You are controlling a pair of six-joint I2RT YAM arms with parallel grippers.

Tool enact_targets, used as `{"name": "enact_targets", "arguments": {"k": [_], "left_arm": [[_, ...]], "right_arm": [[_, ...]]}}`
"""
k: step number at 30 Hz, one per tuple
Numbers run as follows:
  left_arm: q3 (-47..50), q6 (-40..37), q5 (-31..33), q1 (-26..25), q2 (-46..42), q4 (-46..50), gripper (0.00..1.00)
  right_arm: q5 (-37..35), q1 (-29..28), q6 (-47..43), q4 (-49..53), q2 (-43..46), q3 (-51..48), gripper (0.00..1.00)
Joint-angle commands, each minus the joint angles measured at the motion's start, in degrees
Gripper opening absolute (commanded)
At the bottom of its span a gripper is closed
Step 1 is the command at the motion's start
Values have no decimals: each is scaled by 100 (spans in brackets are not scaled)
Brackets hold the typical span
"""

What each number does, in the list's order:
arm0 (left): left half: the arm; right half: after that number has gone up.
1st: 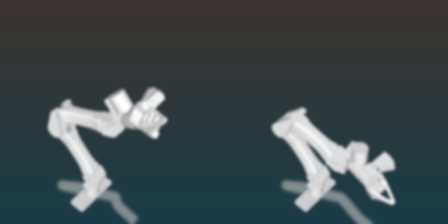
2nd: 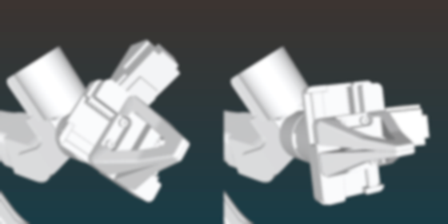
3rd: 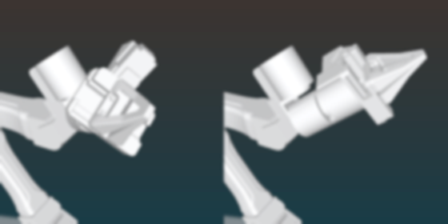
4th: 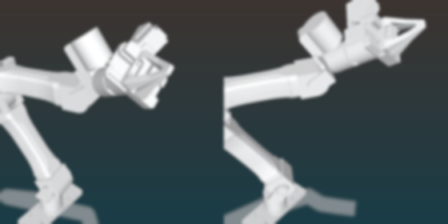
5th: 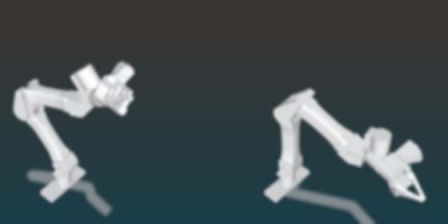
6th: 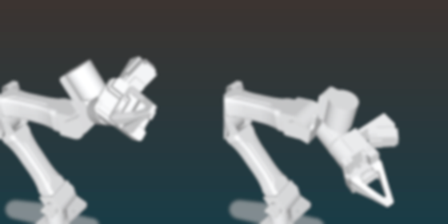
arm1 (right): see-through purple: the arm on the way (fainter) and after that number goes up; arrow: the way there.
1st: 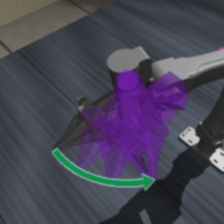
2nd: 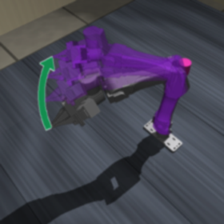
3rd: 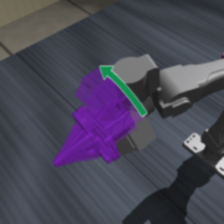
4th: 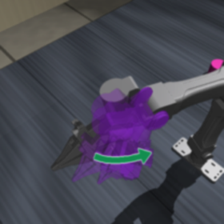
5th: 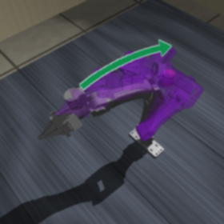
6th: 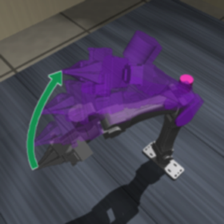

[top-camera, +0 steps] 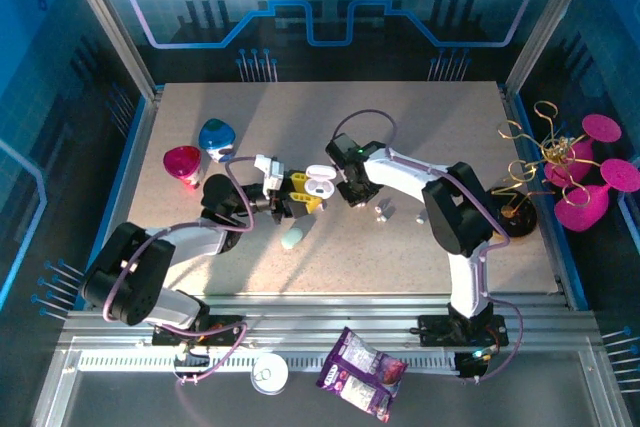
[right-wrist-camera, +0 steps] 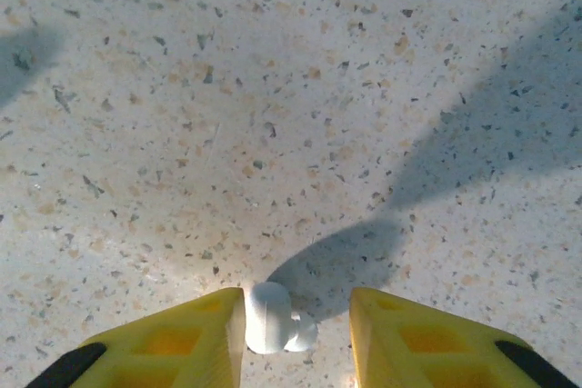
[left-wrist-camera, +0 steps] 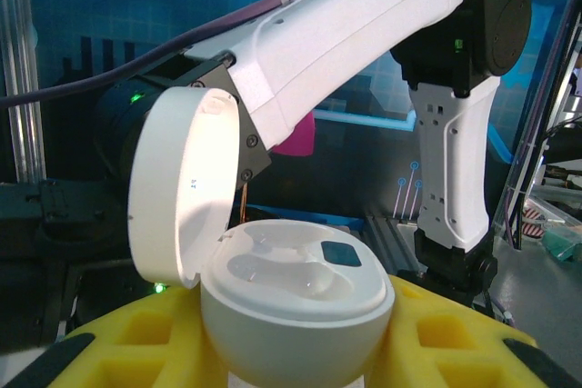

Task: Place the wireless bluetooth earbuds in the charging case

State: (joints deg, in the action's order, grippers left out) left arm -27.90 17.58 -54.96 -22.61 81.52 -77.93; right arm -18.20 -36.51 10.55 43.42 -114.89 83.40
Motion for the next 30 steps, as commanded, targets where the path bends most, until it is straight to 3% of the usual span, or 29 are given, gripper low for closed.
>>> {"name": "enact_targets", "arguments": {"k": [1, 30], "left_arm": [[110, -160, -103, 46, -246, -229, 34], [223, -231, -102, 55, -338, -231, 34]], "right_arm": [[-364, -195, -97, 479, -204, 294, 33], [-854, -498, -274, 1248, -899, 989, 24]]}}
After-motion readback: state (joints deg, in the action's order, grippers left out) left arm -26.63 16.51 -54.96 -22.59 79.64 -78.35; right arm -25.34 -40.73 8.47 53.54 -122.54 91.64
